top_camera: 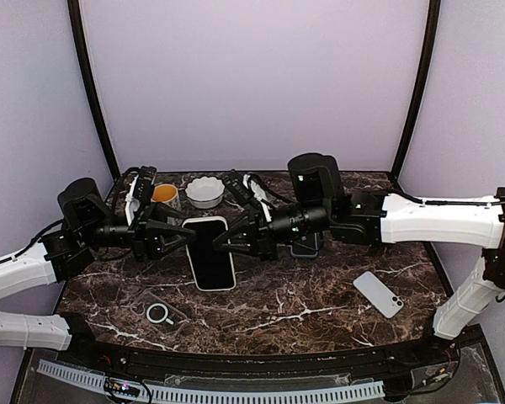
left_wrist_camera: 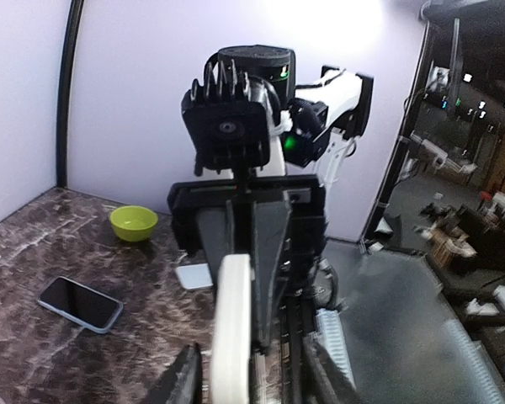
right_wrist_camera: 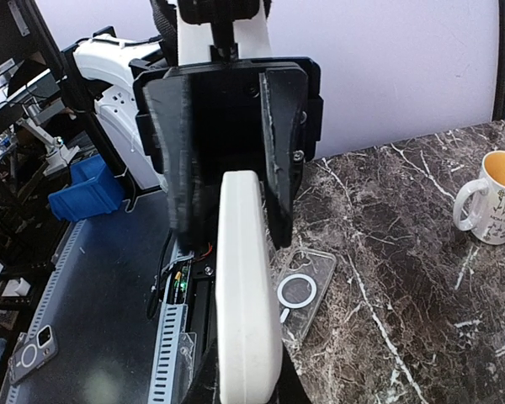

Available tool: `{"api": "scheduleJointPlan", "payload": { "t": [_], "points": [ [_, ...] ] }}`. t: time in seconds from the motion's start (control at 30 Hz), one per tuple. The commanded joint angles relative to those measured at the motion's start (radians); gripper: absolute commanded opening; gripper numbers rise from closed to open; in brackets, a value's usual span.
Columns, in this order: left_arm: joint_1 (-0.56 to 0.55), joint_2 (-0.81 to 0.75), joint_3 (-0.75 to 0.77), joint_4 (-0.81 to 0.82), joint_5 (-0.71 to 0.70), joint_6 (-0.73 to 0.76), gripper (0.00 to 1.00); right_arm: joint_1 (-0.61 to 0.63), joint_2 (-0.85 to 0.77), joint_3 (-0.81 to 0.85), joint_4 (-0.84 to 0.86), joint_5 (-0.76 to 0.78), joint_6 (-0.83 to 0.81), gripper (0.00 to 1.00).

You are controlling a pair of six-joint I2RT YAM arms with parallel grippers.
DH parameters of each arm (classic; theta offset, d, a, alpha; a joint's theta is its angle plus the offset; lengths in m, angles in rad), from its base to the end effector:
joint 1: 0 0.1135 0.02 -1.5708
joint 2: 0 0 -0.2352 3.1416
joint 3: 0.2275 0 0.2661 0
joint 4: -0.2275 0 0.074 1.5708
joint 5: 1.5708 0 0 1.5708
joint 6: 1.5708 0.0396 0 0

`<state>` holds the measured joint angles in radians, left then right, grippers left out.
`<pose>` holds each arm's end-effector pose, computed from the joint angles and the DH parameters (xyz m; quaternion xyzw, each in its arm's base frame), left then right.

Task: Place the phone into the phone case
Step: Pass from the left arm to the right, then pass from the right arm to the left

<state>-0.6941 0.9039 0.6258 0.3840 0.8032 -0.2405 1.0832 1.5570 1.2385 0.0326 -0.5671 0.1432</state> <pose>0.1672 -0.1762 0.2956 0.4216 0.5344 -0.5417 0.4933 0.1615 0.3499 0.2942 -0.4976 0.6094 0.5142 0.3415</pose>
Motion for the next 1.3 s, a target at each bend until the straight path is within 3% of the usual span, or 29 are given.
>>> {"api": "scheduleJointPlan", "payload": {
  "t": [0.0, 0.07, 0.23, 0.5, 0.57, 0.67, 0.73, 0.77, 0.87, 0.97, 1.27],
  "points": [
    [-0.008, 0.015, 0.025, 0.062, 0.039, 0.007, 0.47, -0.024, -0.081, -0.013, 0.137, -0.026, 0.024, 0.0],
    [-0.008, 0.031, 0.028, 0.06, 0.05, 0.0, 0.52, -0.03, -0.109, -0.018, 0.159, -0.036, 0.016, 0.0],
    [-0.008, 0.049, 0.023, 0.084, 0.059, -0.019, 0.35, -0.036, -0.124, -0.012, 0.188, -0.06, 0.016, 0.0],
    [-0.027, 0.064, 0.011, 0.123, 0.094, -0.039, 0.36, -0.036, -0.097, 0.007, 0.2, -0.064, 0.026, 0.0],
    [-0.037, 0.067, 0.013, 0.119, 0.096, -0.034, 0.3, -0.036, -0.089, 0.017, 0.201, -0.063, 0.026, 0.0],
    [-0.047, 0.073, 0.02, 0.098, 0.096, -0.023, 0.04, -0.038, -0.079, 0.027, 0.198, -0.063, 0.029, 0.0],
    [-0.049, 0.071, 0.024, 0.095, 0.092, -0.022, 0.0, -0.037, -0.077, 0.026, 0.194, -0.056, 0.034, 0.0],
    [-0.049, 0.069, 0.022, 0.096, 0.089, -0.021, 0.0, -0.037, -0.074, 0.022, 0.189, -0.048, 0.039, 0.04],
    [-0.05, 0.05, 0.01, 0.109, 0.07, -0.021, 0.0, -0.041, -0.067, -0.001, 0.168, -0.038, 0.059, 0.31],
    [-0.05, 0.029, 0.001, 0.127, 0.07, -0.022, 0.0, -0.043, -0.058, -0.029, 0.146, -0.039, 0.082, 0.39],
    [-0.047, 0.025, -0.01, 0.146, 0.041, -0.031, 0.0, -0.045, -0.023, -0.065, 0.175, -0.107, 0.151, 0.17]
  ]
}}
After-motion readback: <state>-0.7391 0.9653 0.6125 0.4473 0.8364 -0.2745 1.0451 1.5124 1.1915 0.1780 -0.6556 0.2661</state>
